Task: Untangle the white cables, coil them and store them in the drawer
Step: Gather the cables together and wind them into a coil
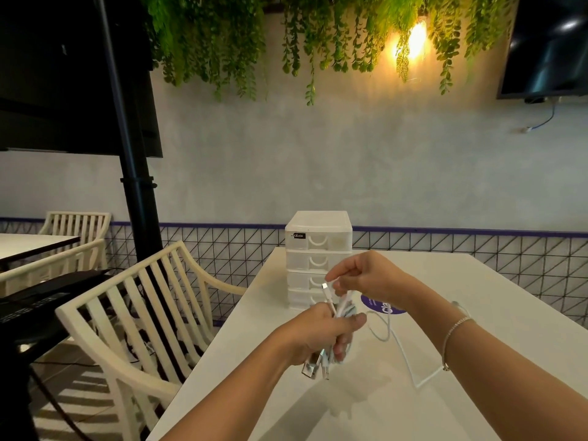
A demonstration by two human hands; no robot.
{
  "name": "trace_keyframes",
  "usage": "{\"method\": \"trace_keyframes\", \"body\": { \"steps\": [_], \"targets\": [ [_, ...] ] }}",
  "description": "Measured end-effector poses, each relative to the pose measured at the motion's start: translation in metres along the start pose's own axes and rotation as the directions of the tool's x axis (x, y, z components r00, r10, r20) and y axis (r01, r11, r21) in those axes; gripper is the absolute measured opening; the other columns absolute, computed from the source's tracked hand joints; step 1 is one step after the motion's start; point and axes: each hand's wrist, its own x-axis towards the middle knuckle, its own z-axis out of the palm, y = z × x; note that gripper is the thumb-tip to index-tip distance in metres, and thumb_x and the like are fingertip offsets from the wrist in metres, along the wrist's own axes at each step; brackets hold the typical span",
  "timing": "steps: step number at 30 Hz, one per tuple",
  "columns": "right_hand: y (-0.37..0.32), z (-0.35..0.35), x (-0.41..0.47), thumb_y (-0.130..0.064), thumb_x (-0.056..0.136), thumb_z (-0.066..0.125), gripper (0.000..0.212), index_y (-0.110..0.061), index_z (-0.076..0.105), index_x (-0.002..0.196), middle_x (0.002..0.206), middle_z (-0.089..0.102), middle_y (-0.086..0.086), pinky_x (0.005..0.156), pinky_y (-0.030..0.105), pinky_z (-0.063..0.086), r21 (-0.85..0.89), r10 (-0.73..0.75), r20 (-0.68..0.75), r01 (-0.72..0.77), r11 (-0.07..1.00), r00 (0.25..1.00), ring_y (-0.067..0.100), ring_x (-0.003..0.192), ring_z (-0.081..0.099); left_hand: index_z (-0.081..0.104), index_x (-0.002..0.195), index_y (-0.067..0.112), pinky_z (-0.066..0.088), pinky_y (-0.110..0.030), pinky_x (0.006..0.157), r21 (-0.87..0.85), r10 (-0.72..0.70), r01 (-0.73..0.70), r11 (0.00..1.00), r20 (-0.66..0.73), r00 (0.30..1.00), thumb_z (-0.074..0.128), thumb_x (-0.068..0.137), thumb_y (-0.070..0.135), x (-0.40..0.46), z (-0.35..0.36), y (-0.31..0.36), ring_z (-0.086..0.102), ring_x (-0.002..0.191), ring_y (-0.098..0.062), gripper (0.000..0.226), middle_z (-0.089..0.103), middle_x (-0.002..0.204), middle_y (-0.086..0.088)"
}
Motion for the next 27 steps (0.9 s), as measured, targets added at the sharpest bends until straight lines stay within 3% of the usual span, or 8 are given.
{"method": "trace_keyframes", "body": {
  "steps": [4, 8, 11, 15, 18, 19, 22, 27],
  "targets": [
    [0.015, -0.007, 0.0, -0.005, 0.081, 0.068, 0.02, -0.024, 0.072, 0.076, 0.077, 0.072, -0.005, 0.085, 0.026, 0.053, -0.067, -0.004, -0.03, 0.002, 0.998, 1.0, 0.008, 0.078, 0.067, 0.043, 0.066, 0.014, 0.044, -0.025, 0.054, -0.173, 0.025, -0.011, 0.985, 0.083, 0.996, 0.053, 0.079, 0.056, -0.006, 0.001, 0.005, 0.039, 0.039, -0.008, 0.045, 0.036, 0.044, 0.006],
    [0.013, -0.015, -0.001, -0.032, 0.083, 0.068, 0.006, -0.029, 0.073, 0.08, 0.087, 0.071, -0.007, 0.088, 0.03, 0.05, -0.078, -0.067, -0.079, 0.061, 0.995, 0.995, 0.007, 0.084, 0.063, 0.045, 0.074, 0.012, 0.041, -0.02, 0.045, -0.299, -0.038, 0.073, 0.951, 0.119, 0.992, 0.04, 0.074, 0.064, -0.009, -0.001, 0.011, 0.03, 0.036, -0.006, 0.052, 0.03, 0.041, 0.008],
    [0.002, -0.019, -0.003, -0.044, 0.085, 0.059, 0.021, -0.029, 0.074, 0.086, 0.087, 0.07, -0.005, 0.089, 0.034, 0.049, -0.133, -0.119, -0.087, 0.107, 0.985, 0.989, 0.013, 0.089, 0.063, 0.046, 0.072, 0.012, 0.037, -0.019, 0.044, -0.382, -0.046, 0.1, 0.919, 0.147, 0.988, 0.028, 0.074, 0.071, -0.009, -0.005, 0.01, 0.028, 0.034, -0.006, 0.062, 0.029, 0.04, 0.007],
    [-0.011, 0.0, -0.004, -0.041, 0.094, 0.046, 0.031, -0.026, 0.073, 0.096, 0.107, 0.069, -0.004, 0.094, 0.029, 0.045, -0.257, -0.23, -0.017, 0.218, 0.941, 0.973, 0.013, 0.101, 0.061, 0.046, 0.065, 0.011, 0.033, -0.016, 0.041, -0.47, -0.052, 0.126, 0.874, 0.166, 0.985, 0.019, 0.08, 0.074, -0.007, -0.008, 0.013, 0.023, 0.03, -0.006, 0.07, 0.024, 0.037, 0.006],
    [-0.012, 0.018, -0.007, -0.038, 0.098, 0.039, 0.037, -0.022, 0.073, 0.096, 0.091, 0.069, -0.008, 0.081, 0.014, 0.044, -0.214, -0.237, -0.006, 0.231, 0.949, 0.971, 0.003, 0.084, 0.061, 0.046, 0.062, 0.011, 0.034, -0.015, 0.039, -0.504, -0.067, 0.152, 0.85, 0.184, 0.981, 0.022, 0.084, 0.072, -0.008, -0.009, 0.016, 0.023, 0.028, -0.006, 0.069, 0.024, 0.035, 0.006],
    [-0.011, 0.021, -0.008, -0.038, 0.098, 0.038, 0.041, -0.021, 0.074, 0.087, 0.081, 0.066, -0.008, 0.074, 0.013, 0.043, -0.207, -0.231, -0.031, 0.22, 0.953, 0.972, 0.0, 0.075, 0.058, 0.046, 0.062, 0.011, 0.033, -0.015, 0.038, -0.507, -0.06, 0.147, 0.849, 0.183, 0.981, 0.023, 0.083, 0.072, -0.008, -0.011, 0.016, 0.024, 0.028, -0.006, 0.068, 0.024, 0.035, 0.006],
    [-0.006, 0.028, -0.009, -0.043, 0.096, 0.037, 0.055, -0.015, 0.057, 0.054, 0.055, 0.053, -0.001, 0.06, 0.022, 0.037, -0.259, -0.215, -0.141, 0.174, 0.95, 0.966, 0.009, 0.054, 0.047, 0.046, 0.061, 0.012, 0.033, -0.015, 0.038, -0.511, -0.034, 0.111, 0.853, 0.157, 0.987, 0.025, 0.074, 0.074, -0.011, -0.015, 0.018, 0.025, 0.027, -0.006, 0.067, 0.024, 0.033, 0.006],
    [-0.001, 0.031, -0.01, -0.042, 0.096, 0.039, 0.05, -0.007, 0.068, 0.076, 0.062, 0.059, 0.001, 0.068, 0.031, 0.044, -0.277, -0.269, -0.159, 0.218, 0.936, 0.95, 0.02, 0.065, 0.056, 0.046, 0.062, 0.009, 0.033, -0.014, 0.037, -0.567, -0.03, 0.066, 0.821, 0.071, 0.997, 0.026, 0.071, 0.074, -0.012, -0.014, 0.017, 0.022, 0.027, -0.006, 0.069, 0.024, 0.034, 0.006]
  ]
}}
